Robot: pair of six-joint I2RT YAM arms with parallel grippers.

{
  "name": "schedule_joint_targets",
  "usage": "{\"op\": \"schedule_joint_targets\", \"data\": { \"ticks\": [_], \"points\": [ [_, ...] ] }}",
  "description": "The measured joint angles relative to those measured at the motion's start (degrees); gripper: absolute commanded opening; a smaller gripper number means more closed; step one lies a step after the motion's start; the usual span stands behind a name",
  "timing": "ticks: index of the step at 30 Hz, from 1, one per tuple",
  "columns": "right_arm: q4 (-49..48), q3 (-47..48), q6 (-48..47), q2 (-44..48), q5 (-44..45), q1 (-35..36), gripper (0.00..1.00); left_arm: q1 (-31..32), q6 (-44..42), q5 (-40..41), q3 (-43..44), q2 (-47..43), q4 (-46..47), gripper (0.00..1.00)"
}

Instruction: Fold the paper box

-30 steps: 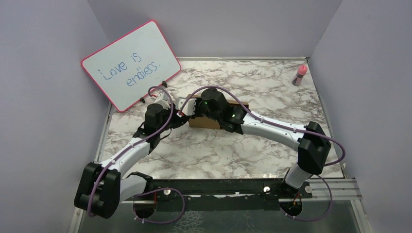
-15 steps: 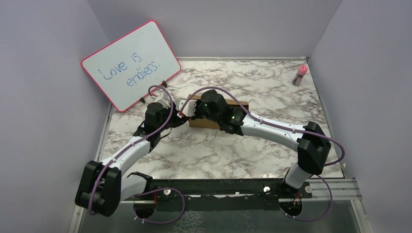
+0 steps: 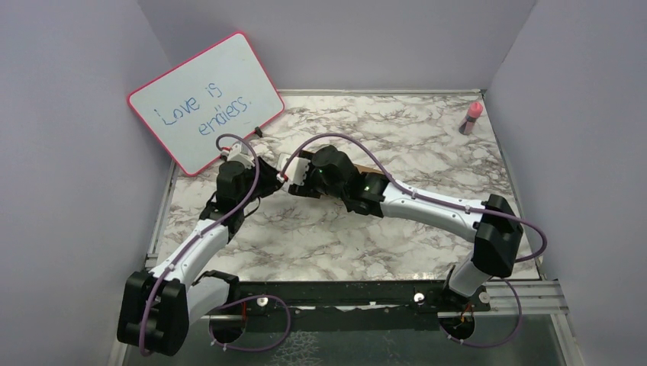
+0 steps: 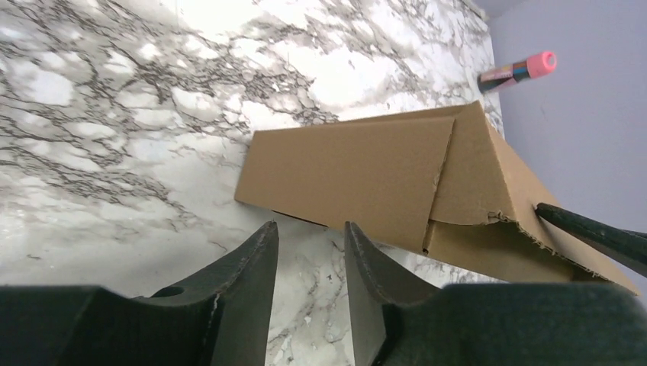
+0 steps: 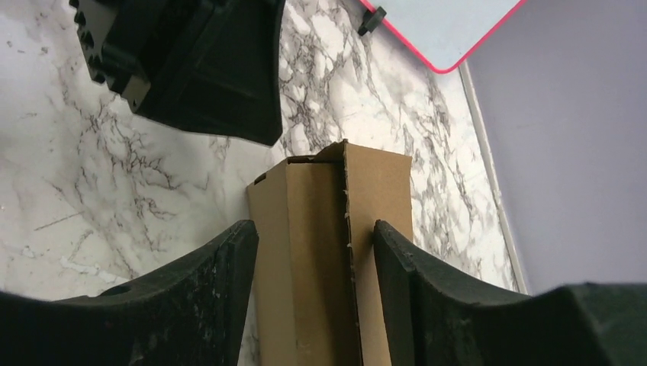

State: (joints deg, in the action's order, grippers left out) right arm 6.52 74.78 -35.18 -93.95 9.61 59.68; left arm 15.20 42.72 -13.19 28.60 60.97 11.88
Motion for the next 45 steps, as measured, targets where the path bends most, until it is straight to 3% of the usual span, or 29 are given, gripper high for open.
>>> {"op": "schedule_joint_targets", "data": {
  "ticks": [11, 24, 35, 45],
  "points": [
    [3.5, 0.2, 8.1, 3.2, 1.2, -2.5, 0.67, -1.5, -1.1, 0.7, 2.0, -1.8, -2.5, 0.50],
    [4.2, 1.1, 16.7, 4.2, -1.5, -7.6, 0.68, -3.0, -3.8, -1.3, 11.6, 0.1, -7.6, 0.62],
    [6.9, 2.1, 26.5, 14.8, 0.6, -8.5, 0.82, -3.3, -5.3, -4.8, 20.9, 5.7, -9.1, 0.70],
    [9.3, -8.0, 44.4, 28.3, 1.3, -25.5, 0.74, -3.3, -5.0, -9.9, 26.9, 14.1, -9.4, 0.71]
  ]
}}
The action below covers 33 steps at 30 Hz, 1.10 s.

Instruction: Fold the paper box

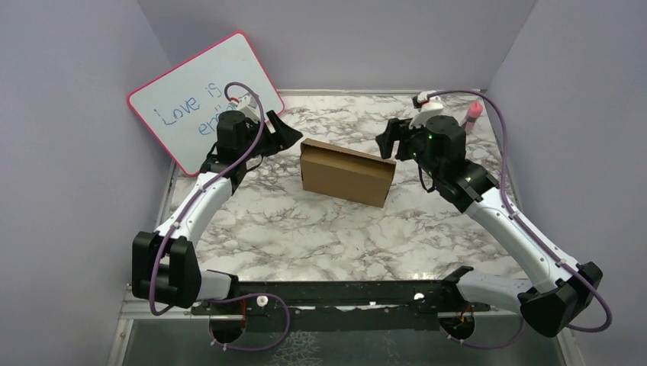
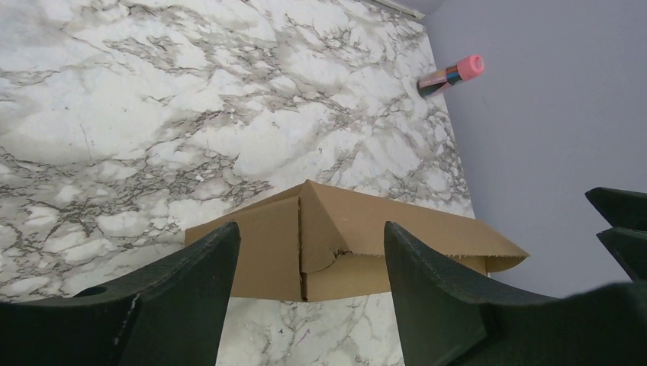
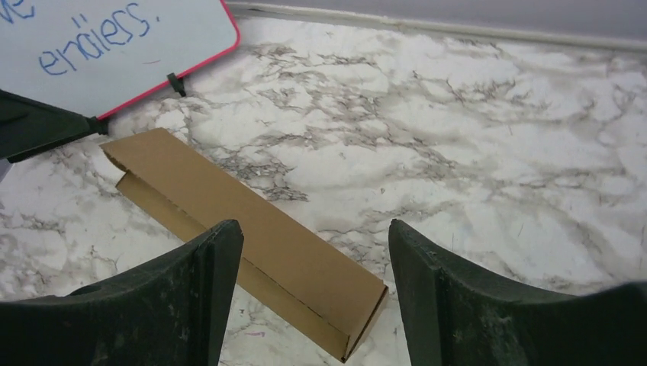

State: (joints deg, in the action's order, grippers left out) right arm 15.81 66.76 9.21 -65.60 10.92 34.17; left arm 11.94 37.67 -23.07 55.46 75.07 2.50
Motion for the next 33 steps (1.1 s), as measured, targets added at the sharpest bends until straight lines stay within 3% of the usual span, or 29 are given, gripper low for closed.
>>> {"op": "schedule_joint_targets", "data": {
  "ticks": [8, 17, 33],
  "points": [
    [0.7, -7.8, 13.0, 1.2, -5.2, -8.7, 0.68, 0.0, 1.2, -2.5, 2.1, 4.8, 0.3, 0.71],
    [-2.1, -17.1, 24.0, 4.6, -12.3, -13.3, 0.60, 0.0, 3.1, -5.6, 2.2, 6.8, 1.1, 0.68],
    [-25.0, -30.4, 36.4, 4.1, -20.3, -14.0, 0.40, 2.4, 8.7, -8.7, -2.2, 7.5, 8.2, 0.62]
  ]
}}
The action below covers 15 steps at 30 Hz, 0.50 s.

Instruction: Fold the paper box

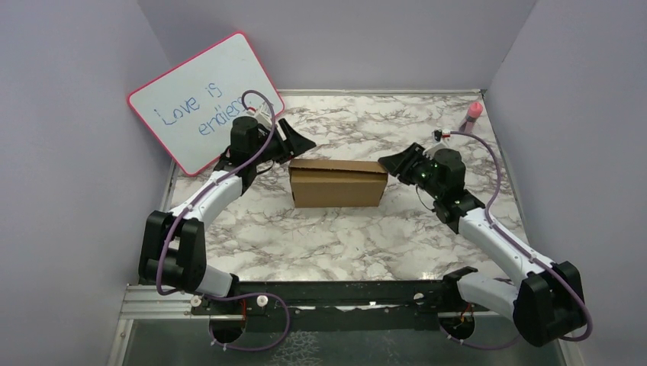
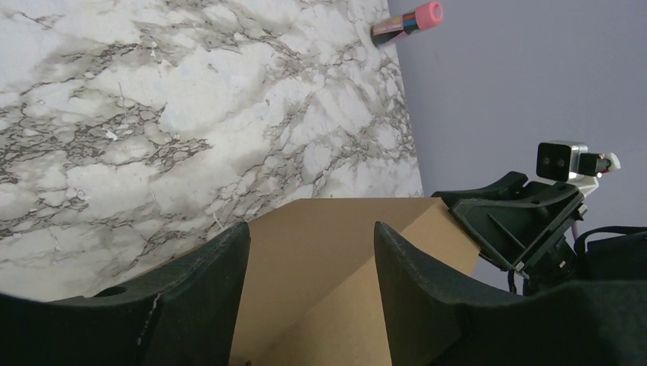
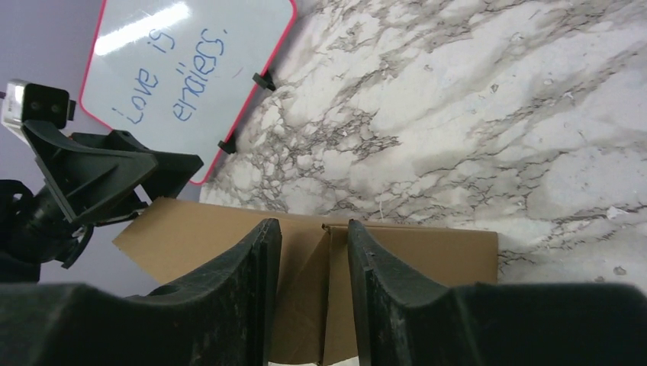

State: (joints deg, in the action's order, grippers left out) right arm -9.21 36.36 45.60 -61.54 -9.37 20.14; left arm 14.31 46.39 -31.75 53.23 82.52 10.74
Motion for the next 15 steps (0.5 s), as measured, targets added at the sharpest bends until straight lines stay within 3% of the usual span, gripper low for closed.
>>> {"op": "schedule_joint_targets", "data": {
  "ticks": [9, 15],
  "points": [
    [-9.6, -1.2, 1.7, -5.1, -1.0, 0.0, 0.43, 0.2, -0.2, 0.5, -1.1, 0.0, -0.4, 0.66],
    [-3.6, 2.9, -1.8, -6.1, -1.0, 0.0, 0.54, -1.3, -3.7, 4.9, 1.2, -2.1, -6.5, 0.73]
  ]
}}
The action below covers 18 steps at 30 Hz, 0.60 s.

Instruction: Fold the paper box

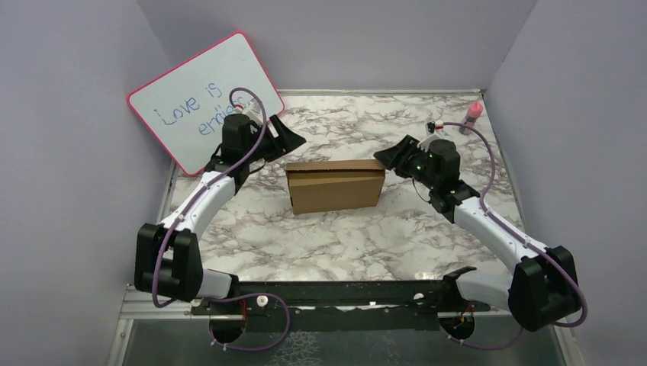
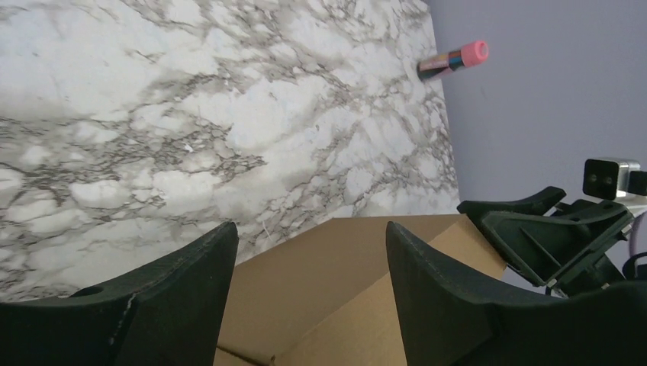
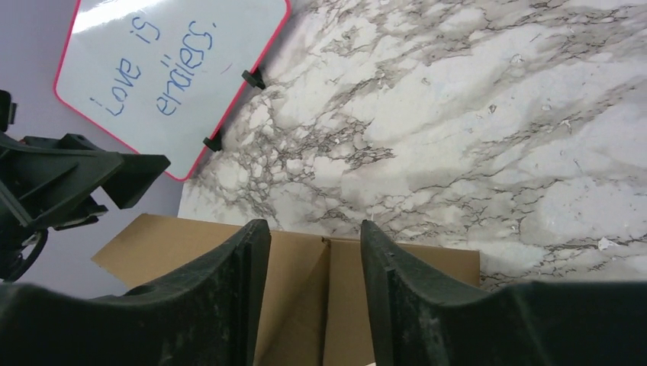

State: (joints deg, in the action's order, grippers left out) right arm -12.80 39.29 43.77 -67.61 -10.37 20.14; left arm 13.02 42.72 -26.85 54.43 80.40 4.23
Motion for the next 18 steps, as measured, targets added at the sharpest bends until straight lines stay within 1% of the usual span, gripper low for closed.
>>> {"op": "schedule_joint_targets", "data": {
  "ticks": [3, 4, 6, 12, 18],
  "points": [
    [4.1, 3.2, -2.1, 0.1, 0.1, -0.4, 0.60, -0.9, -2.1, 3.3, 0.3, -4.5, -3.6, 0.75],
    [5.2, 4.0, -2.5, 0.3, 0.1, -0.5, 0.64, -1.1, -2.5, 4.0, 0.3, -5.8, -4.4, 0.76],
    [6.9, 5.1, -3.1, 1.0, 0.0, -1.1, 0.67, -1.4, -3.3, 5.5, 0.3, -8.6, -6.2, 0.76],
    [10.7, 6.0, -3.3, 2.3, -2.5, -2.8, 0.69, -1.9, -3.1, 7.0, -1.8, -15.2, -8.7, 0.77],
    [13.2, 6.0, -1.9, 2.3, -7.7, -4.2, 0.69, -1.9, 0.4, 6.4, -7.4, -17.0, -9.9, 0.77]
  ]
}}
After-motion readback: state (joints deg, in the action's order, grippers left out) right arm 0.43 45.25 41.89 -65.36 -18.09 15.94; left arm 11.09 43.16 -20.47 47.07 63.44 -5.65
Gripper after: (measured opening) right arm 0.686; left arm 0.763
